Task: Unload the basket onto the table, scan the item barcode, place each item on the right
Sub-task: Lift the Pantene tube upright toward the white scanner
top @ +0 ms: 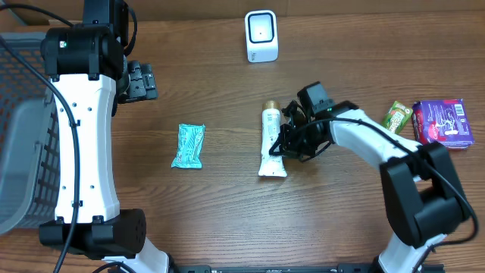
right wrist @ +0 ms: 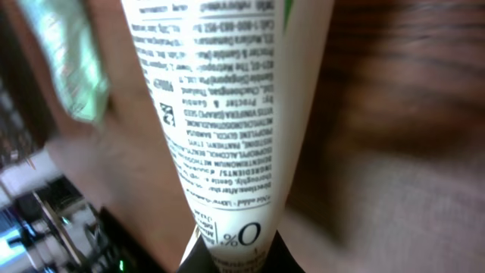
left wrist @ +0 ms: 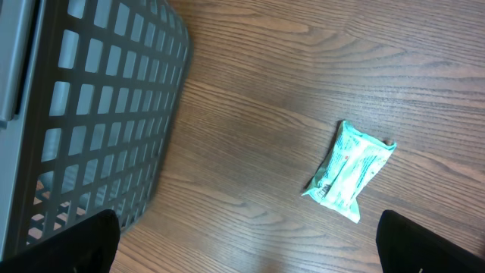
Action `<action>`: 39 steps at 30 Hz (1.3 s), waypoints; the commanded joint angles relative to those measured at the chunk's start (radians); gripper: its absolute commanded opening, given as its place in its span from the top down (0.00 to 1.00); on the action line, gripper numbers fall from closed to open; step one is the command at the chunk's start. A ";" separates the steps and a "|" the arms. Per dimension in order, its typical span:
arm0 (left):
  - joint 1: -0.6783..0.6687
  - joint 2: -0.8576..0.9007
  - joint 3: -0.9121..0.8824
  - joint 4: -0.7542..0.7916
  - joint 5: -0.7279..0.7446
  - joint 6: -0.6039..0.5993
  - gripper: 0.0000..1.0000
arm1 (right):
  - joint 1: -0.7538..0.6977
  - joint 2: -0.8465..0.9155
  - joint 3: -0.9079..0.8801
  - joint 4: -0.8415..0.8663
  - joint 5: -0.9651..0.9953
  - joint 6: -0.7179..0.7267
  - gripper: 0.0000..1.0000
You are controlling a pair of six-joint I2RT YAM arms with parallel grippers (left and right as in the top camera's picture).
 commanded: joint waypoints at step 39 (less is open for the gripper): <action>0.000 -0.015 0.015 0.002 -0.006 0.011 0.00 | 0.084 0.072 0.529 0.637 1.514 -1.071 0.96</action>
